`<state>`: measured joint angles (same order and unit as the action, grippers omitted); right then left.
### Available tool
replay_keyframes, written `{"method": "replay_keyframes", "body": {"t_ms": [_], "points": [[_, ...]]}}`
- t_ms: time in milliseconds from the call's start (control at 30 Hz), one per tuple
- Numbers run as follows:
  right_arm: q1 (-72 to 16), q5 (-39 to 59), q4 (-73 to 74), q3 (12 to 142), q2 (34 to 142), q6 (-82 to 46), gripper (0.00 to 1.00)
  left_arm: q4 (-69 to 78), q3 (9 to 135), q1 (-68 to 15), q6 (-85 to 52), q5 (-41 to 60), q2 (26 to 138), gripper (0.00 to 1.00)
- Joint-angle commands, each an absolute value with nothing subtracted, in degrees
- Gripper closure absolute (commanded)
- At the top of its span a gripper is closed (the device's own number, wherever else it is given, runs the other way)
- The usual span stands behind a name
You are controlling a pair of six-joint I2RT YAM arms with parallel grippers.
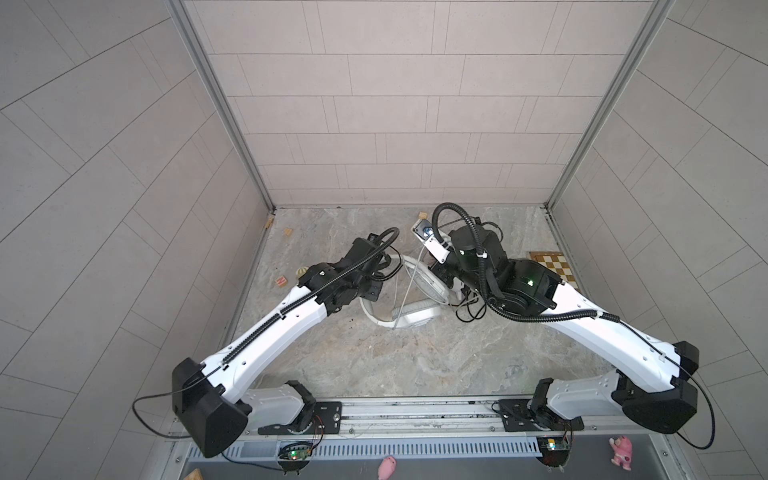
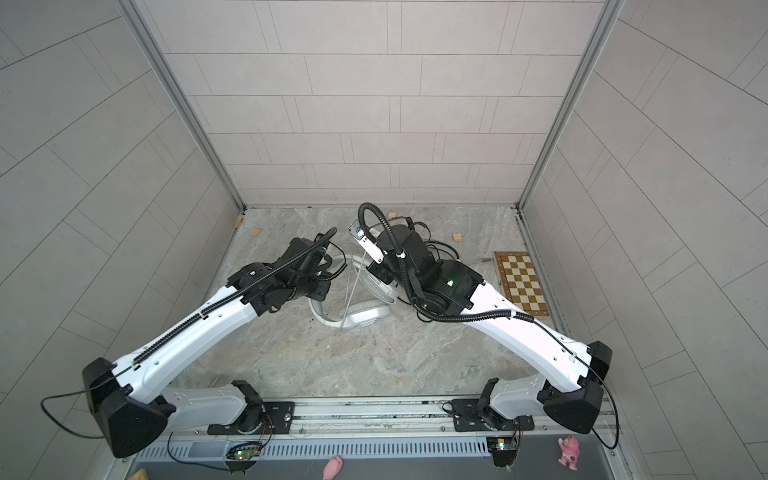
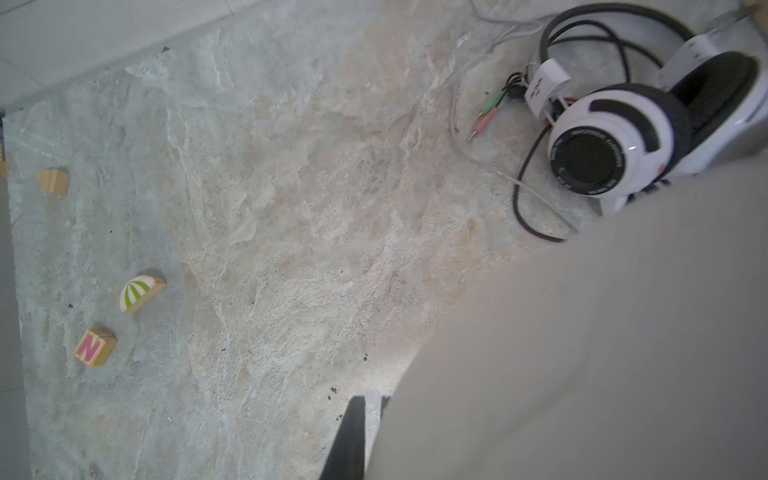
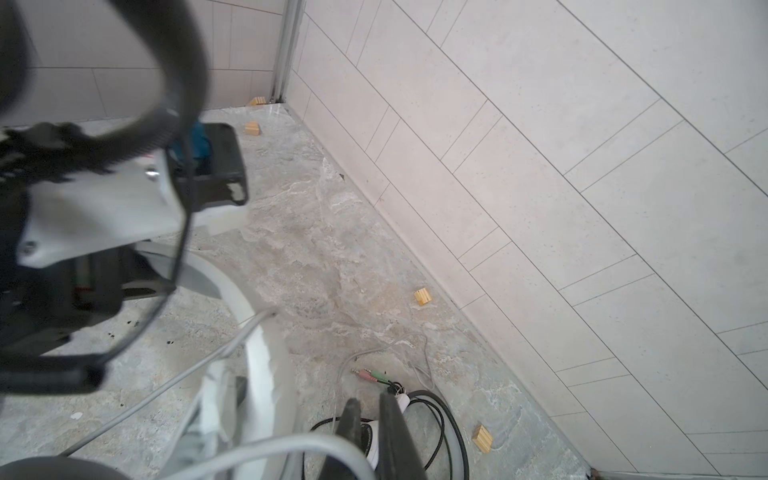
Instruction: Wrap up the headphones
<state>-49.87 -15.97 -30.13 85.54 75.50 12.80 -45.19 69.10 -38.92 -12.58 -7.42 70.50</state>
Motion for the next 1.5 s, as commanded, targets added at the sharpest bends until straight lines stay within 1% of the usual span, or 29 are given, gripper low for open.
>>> {"method": "replay_keyframes", "body": {"t_ms": [0,67,233,433,567,667,833,933,1067,1200,1367,1467], "points": [[-43.40,-12.40,-25.14,86.10,75.20,8.45,0.89,-44.12,67.20,-39.39,-8.88,-0.59,66.52,1.00],[-40.40,-6.37,-25.02,86.86,76.63,6.36,0.90,-42.76,65.64,-39.59,-8.31,2.88,65.25,1.00],[-39.83,-2.62,-24.19,89.34,80.51,5.84,0.90,-43.65,65.47,-39.89,-7.73,7.67,66.05,1.00],[-39.35,-0.61,-23.99,91.13,84.62,4.50,0.90,-44.23,65.93,-40.09,-7.86,8.42,66.41,1.00],[-37.22,0.75,-23.55,88.73,86.47,2.99,0.91,-43.74,66.59,-40.08,-8.97,8.44,63.78,1.00],[-35.20,3.60,-20.40,83.38,86.07,0.36,0.91,-41.90,67.39,-40.08,-10.10,9.05,61.16,1.00],[-34.94,9.81,-12.49,72.48,84.02,-5.66,0.87,-37.94,70.32,-39.90,-13.72,11.14,59.12,1.00],[-34.82,13.30,-6.68,67.24,83.36,-9.86,0.80,-35.42,72.61,-39.92,-15.61,13.97,59.12,1.00],[-34.96,18.86,1.95,62.84,84.93,-15.89,0.79,-35.69,77.19,-39.90,-17.18,16.20,60.36,1.00],[-34.96,22.39,11.29,59.86,88.29,-21.43,0.79,-41.11,84.77,-39.95,-16.09,15.96,62.61,1.00],[-34.95,26.64,24.18,59.38,96.63,-28.01,0.79,-47.83,94.26,-39.91,-14.50,16.95,65.84,1.00],[-34.91,29.27,33.42,57.63,100.58,-33.47,0.80,-49.77,97.15,-39.80,-14.75,14.47,66.56,1.00]]}}
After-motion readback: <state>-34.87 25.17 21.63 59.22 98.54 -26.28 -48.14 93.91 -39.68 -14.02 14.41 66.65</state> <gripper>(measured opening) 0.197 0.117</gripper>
